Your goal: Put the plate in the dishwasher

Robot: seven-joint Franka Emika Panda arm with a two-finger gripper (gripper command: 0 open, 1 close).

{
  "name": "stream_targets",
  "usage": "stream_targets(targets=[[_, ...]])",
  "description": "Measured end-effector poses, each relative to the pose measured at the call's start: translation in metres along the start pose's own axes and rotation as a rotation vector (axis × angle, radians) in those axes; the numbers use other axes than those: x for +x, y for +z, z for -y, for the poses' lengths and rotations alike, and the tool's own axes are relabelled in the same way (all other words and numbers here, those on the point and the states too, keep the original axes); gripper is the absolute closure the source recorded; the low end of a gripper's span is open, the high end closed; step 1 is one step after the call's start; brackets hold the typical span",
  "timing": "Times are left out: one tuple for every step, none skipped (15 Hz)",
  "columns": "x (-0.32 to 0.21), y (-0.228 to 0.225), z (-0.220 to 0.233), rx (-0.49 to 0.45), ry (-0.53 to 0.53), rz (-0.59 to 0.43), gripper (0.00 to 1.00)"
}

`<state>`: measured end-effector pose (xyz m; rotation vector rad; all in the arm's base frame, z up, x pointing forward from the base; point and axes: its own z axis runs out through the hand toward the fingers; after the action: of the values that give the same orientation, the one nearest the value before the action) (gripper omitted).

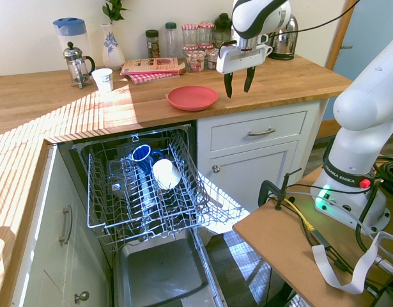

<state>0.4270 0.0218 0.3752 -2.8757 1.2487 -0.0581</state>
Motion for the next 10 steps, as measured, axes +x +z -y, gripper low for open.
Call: stream_targets(targets=[[0.0,0.001,0.0,0.0,0.001,0.003,0.0],[0.0,0.001,0.0,0.005,0.007,0.009,0.0],[0.002,0.001,-0.001,0.014,0.016,0.013,0.0],[0.005,0.0,-0.001,0.032,0.029,0.013,0.0],[0.011,-0.003,0.0,0.053,0.046,0.012,0.0],[0.02,-0.007,0.003,0.081,0.066,0.012,0.0],[0.032,-0.01,0.009,0.112,0.083,0.015,0.0],[0.045,-0.011,0.019,0.142,0.098,0.031,0.0],[0.058,-0.008,0.032,0.168,0.106,0.054,0.0],[0.069,0.0,0.044,0.184,0.115,0.08,0.0]])
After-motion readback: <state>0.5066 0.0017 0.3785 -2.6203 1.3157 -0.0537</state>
